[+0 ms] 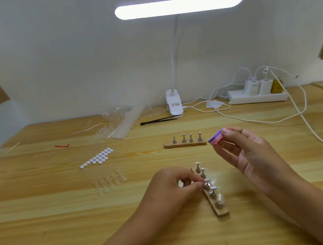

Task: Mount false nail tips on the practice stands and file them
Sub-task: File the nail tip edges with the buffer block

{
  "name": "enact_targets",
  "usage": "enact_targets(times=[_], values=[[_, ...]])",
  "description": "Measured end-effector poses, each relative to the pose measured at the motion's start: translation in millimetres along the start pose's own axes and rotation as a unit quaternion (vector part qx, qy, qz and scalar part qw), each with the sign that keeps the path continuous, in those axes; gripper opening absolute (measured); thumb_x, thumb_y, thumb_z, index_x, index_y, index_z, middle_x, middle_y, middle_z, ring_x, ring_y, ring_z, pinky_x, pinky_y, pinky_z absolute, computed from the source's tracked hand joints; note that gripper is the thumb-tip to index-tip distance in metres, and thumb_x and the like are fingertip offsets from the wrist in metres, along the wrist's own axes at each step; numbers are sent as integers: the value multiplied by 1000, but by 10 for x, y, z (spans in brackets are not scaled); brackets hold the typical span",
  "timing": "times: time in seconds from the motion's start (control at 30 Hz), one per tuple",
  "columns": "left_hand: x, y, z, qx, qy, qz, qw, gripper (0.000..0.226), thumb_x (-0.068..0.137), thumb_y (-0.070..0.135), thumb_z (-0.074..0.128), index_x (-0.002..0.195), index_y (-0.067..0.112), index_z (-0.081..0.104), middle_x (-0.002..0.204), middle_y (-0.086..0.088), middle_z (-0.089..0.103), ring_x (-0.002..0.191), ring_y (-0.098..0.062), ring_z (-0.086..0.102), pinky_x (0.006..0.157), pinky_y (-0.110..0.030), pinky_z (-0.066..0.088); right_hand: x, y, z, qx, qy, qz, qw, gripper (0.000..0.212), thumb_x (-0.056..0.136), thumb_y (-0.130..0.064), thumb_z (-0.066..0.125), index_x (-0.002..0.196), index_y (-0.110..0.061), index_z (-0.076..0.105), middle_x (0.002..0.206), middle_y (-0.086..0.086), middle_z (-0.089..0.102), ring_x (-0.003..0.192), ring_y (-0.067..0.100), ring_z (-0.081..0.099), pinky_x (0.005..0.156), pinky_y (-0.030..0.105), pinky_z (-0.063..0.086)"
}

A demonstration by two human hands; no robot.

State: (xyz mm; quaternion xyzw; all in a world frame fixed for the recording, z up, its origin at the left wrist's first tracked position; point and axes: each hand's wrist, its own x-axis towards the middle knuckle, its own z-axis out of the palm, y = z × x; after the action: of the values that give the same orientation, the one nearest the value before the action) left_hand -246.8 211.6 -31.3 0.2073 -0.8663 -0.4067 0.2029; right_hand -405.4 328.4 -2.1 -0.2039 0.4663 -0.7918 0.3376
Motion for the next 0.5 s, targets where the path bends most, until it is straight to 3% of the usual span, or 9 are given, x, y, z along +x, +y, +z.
enact_targets(times=[0.1, 0.2, 0.27, 0.5], values=[[45, -7, -46, 74, 38, 11, 996, 7, 84, 42, 69, 84, 36, 74, 76, 21, 59, 79, 13, 47, 62, -11, 31, -11, -17, -6, -26, -3, 27, 999, 27, 75, -20, 70, 100, -10, 65, 86, 5, 71, 80, 13, 67, 72, 31, 60], [84, -22, -31, 68, 47, 9, 997, 8, 82, 45, 70, 84, 38, 72, 72, 24, 55, 78, 13, 46, 61, -10, 31, -16, -81, -26, -88, -37, 93, 991, 33, 76, -23, 70, 107, -12, 66, 92, 4, 70, 92, 15, 62, 89, 51, 55], [95, -25, 18, 59, 33, 3, 998, 9, 81, 45, 74, 84, 37, 73, 66, 25, 53, 72, 13, 47, 59, -10, 32, -17, -124, -37, -99, -71, 129, 984, 28, 78, -23, 69, 105, -14, 68, 96, 4, 69, 97, 17, 60, 91, 62, 48], [130, -54, 89, 26, 38, -35, 998, 13, 79, 44, 77, 79, 32, 74, 59, 24, 51, 61, 7, 47, 57, -18, 32, -25, -104, -40, -69, -112, 156, 979, 24, 79, -19, 70, 101, -11, 69, 98, 9, 69, 100, 20, 60, 88, 68, 48]])
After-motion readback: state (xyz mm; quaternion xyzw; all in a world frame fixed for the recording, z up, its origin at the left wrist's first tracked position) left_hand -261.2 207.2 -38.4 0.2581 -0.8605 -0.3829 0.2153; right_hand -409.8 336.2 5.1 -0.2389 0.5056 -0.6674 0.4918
